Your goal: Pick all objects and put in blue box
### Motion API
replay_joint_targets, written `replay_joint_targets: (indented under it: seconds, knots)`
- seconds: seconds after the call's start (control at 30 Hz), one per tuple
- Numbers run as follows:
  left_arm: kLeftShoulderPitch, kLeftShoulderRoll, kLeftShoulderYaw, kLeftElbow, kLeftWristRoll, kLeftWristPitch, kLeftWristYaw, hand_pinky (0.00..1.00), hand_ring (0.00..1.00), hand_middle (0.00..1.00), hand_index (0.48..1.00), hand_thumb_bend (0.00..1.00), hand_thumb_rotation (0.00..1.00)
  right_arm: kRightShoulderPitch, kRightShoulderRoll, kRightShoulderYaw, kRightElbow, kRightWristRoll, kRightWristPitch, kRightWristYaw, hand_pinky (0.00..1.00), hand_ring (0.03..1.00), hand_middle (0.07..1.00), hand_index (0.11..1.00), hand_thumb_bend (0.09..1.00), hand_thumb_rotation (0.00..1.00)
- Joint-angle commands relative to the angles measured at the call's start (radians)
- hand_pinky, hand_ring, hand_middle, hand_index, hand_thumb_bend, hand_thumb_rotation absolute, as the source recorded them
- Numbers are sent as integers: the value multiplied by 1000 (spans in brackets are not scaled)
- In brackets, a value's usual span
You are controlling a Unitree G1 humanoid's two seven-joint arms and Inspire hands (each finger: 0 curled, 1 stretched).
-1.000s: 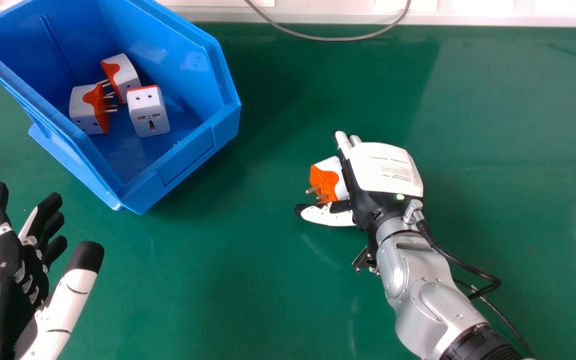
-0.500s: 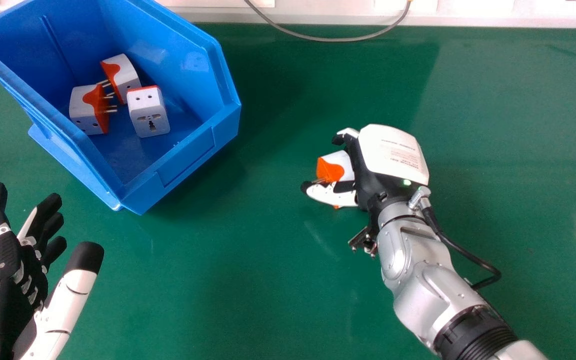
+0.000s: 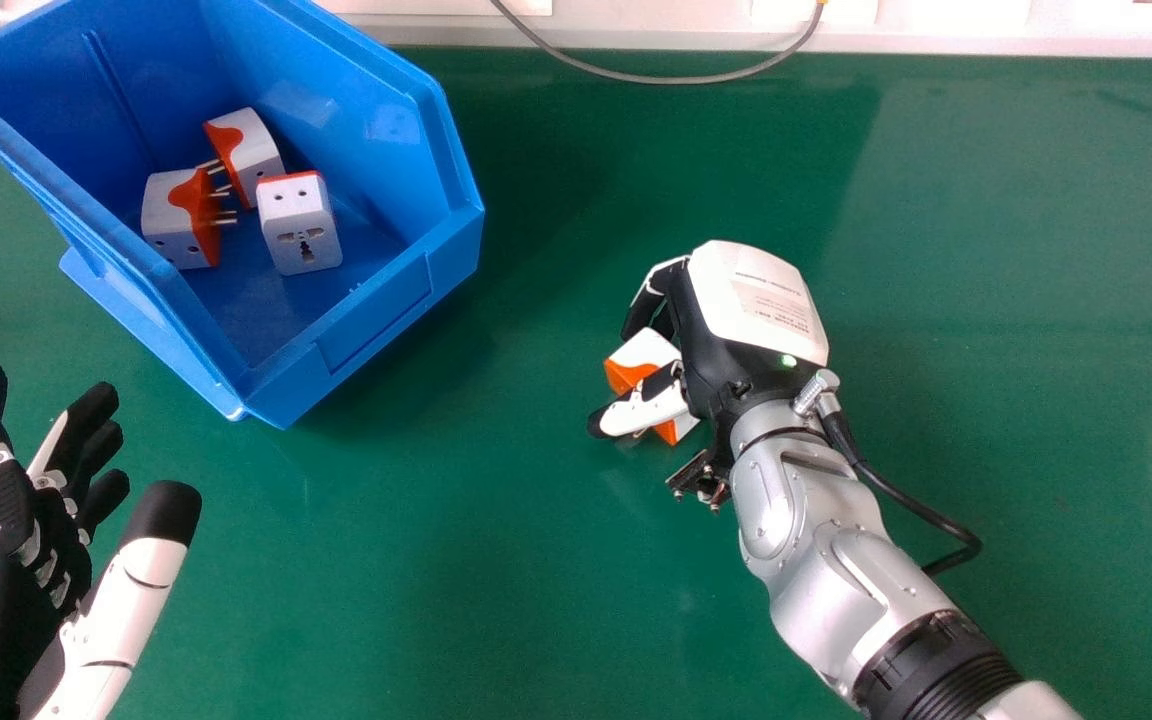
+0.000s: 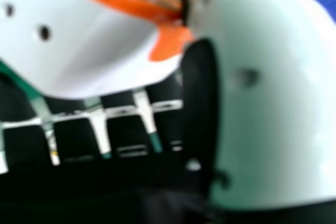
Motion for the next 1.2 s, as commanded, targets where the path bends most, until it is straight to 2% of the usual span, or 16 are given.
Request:
replay_joint_targets:
  seconds: [0.0, 0.4, 0.73, 0.8, 0.9, 1.03, 1.17]
  knots:
    - [8, 1, 7, -25, -7, -5, 0, 920, 935, 936, 925, 759, 654, 8, -2, 2, 5, 9, 7, 17, 239, 292, 412, 534, 508, 0]
    - [2, 4, 8, -27, -6, 5, 0, 918, 934, 935, 924, 757, 649, 28, -2, 1, -88, 4, 17, 11, 182, 222, 389, 502, 512, 0]
    - [-3, 3, 5, -34, -6, 17, 3, 917, 934, 934, 924, 754, 646, 179, -55, 2, -460, 3, -13, 73, 147, 196, 388, 495, 511, 0]
    - [-7, 5, 7, -32, -6, 19, 3, 917, 934, 934, 923, 754, 644, 214, -66, -1, -541, 9, -21, 98, 134, 188, 419, 495, 512, 0]
    - [-10, 6, 8, -30, -7, 20, 2, 917, 934, 934, 923, 754, 642, 262, -76, -7, -652, 13, -24, 137, 121, 174, 404, 498, 506, 0]
    - [-15, 7, 10, -31, -9, 26, 2, 917, 934, 934, 923, 754, 642, 310, -77, -9, -787, 16, -19, 191, 121, 175, 401, 499, 505, 0]
    - [-20, 7, 10, -32, -6, 32, 3, 917, 934, 934, 923, 753, 640, 319, -54, -7, -878, 16, -1, 253, 122, 177, 442, 489, 509, 0]
